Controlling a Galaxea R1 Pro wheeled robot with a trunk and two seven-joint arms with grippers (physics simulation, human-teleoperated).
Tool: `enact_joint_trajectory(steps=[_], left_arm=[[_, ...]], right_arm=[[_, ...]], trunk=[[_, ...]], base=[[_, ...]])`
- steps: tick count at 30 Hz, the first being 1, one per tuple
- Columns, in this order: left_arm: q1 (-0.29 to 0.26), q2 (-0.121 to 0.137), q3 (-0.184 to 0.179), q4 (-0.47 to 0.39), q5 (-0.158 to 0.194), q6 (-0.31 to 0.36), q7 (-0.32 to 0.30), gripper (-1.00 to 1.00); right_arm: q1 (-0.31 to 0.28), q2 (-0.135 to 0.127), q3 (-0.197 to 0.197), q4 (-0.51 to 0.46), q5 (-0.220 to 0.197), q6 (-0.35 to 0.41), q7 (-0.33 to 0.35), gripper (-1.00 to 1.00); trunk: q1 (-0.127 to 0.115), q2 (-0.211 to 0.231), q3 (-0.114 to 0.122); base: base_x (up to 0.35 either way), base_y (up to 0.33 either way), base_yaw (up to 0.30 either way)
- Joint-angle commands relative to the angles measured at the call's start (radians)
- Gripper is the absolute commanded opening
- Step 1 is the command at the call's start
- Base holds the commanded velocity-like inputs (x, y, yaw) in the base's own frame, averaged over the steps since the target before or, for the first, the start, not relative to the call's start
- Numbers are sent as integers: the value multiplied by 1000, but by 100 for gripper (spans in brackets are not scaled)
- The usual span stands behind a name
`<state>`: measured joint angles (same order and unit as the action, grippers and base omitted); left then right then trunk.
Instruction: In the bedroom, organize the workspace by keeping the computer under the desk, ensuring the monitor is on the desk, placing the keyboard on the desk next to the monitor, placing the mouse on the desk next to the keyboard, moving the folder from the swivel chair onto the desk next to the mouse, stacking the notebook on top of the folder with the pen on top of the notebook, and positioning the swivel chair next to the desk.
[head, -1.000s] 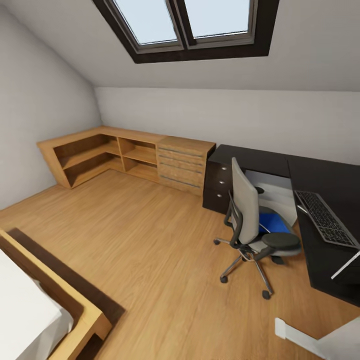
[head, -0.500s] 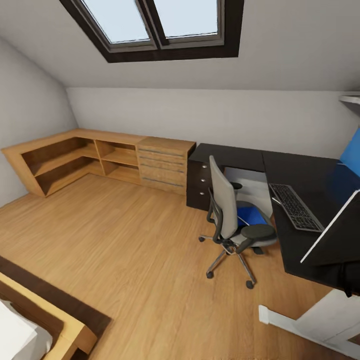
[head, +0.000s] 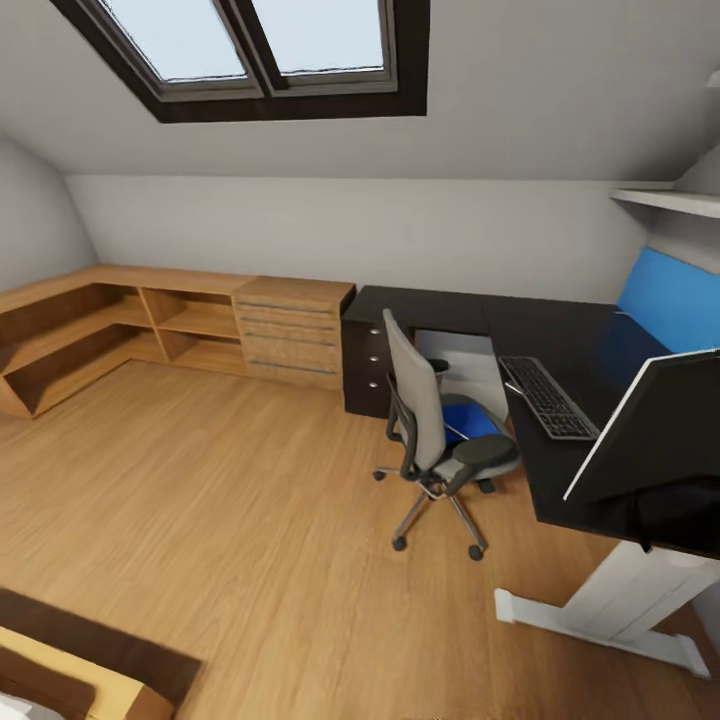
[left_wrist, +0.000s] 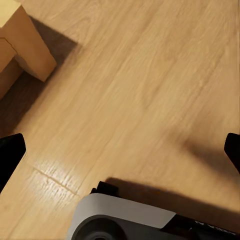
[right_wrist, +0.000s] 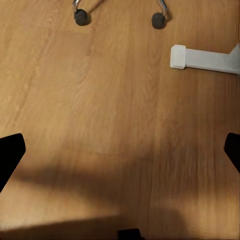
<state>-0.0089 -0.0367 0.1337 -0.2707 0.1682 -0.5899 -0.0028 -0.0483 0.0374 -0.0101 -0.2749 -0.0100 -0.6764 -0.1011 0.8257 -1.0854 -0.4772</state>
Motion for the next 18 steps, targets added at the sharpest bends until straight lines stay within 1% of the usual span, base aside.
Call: enact_joint_trajectory(steps=[1,6,13,18], left_arm=[[0,-1,2,-2,3,-3,1,100],[0,-7,12,-36,7,-16,7,100],[0,-8,12,-50,8,-19,7,100],[0,-8,10,-51,7,-17,7,100]], right_arm=[[-1,0,-1,1,-1,-3,-2,100],[-1,-3,-2,0,-2,-3,0,100],[-1,-4,-2,0,-2,-3,0,100],[-1,-4,-1,0,-1,-3,0,100]], trunk=[[0,-1,-1],[0,-1,-1],[0,-1,-1],[19,-36,-17]], base=[[0,77,-271],[0,22,-271],[0,3,-272],[0,0,-272]])
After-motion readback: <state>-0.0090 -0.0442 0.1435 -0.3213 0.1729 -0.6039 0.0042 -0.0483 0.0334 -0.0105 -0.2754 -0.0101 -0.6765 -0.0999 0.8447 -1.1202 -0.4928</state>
